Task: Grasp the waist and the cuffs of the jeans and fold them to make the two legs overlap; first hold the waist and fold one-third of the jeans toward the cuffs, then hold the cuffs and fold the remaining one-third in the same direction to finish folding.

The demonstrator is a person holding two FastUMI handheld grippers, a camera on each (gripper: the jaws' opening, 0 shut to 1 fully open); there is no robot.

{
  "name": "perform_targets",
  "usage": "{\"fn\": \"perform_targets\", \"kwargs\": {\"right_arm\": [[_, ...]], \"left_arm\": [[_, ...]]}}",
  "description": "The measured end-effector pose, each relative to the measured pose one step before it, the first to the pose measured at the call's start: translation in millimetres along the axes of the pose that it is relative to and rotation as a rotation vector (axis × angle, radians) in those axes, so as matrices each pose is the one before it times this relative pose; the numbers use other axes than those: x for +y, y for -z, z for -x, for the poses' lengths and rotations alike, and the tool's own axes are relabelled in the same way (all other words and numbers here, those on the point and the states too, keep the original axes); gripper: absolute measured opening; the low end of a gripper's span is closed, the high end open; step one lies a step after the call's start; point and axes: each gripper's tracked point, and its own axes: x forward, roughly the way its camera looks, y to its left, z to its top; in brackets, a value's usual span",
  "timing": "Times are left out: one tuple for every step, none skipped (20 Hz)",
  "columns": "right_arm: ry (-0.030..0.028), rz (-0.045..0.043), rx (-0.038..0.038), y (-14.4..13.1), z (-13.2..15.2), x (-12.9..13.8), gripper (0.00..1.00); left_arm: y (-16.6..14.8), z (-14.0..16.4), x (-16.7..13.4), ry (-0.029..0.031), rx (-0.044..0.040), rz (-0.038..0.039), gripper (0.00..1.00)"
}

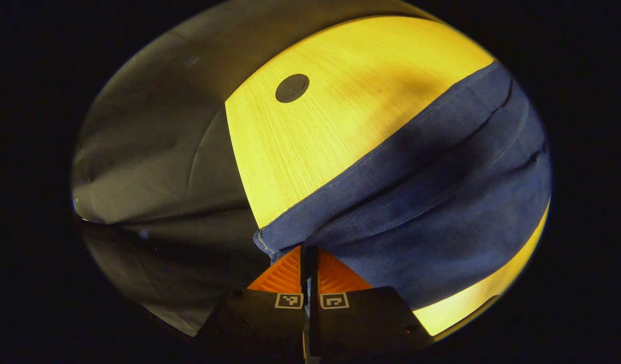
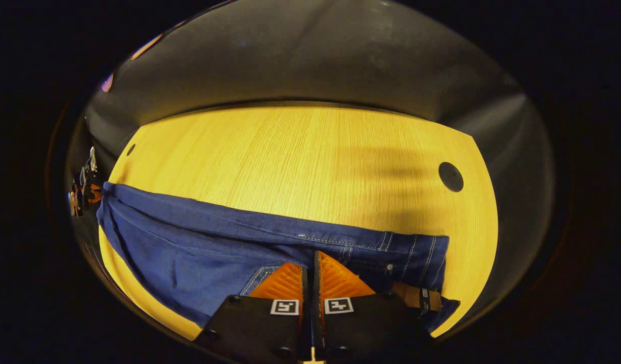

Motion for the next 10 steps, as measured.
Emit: {"fn": "perform_targets", "kwargs": {"right_arm": [[-0.01968,-0.01318,-0.00161,0.15,-0.15,-0.18,0.05],[-0.02600,-0.02623,-0.00542,-3.59,3.18,1.14,0.09],[-0.02150,-0.03162,-0.01464,-5.39,8.32,0.80,0.13],[-0.01057,-0.02753,-0.03650,-10.83,5.82,-0.44,0.29],[-0.00429,-0.01510,-0.05923,-14.38,7.91,-4.84,0.45],[0.00890,-0.01081,-0.05040,-10.01,-8.57,-9.26,0.61],[0.01811,-0.00708,-0.02904,-7.16,20.71,-9.98,0.77],[0.01416,0.00345,-0.00896,-2.90,9.14,-4.66,0.93],[0.02251,0.00713,-0.01230,2.18,4.34,0.13,0.93],[0.01652,0.00385,-0.00846,1.96,3.41,-2.19,0.99]], "left_arm": [[-1.92,-1.52,2.55,-0.01624,-0.01293,0.01542,0.00],[-1.86,4.17,2.91,-0.01869,-0.01441,0.02051,0.02],[0.17,3.00,1.79,-0.00920,-0.01407,0.03244,0.13],[-0.99,2.74,2.76,-0.01194,-0.01820,0.03412,0.12],[-4.71,9.02,6.94,-0.02145,-0.02791,0.02642,0.26],[-2.14,5.77,10.77,-0.03120,-0.03370,0.02959,0.51],[-3.91,8.66,8.67,-0.04891,-0.02609,0.04167,0.75],[-3.29,7.12,6.08,-0.02619,-0.02297,0.05086,1.00],[-3.03,6.96,1.94,-0.01101,-0.01606,0.04850,1.00],[-2.62,7.19,0.49,-0.01058,-0.01066,0.04814,0.94]]}}
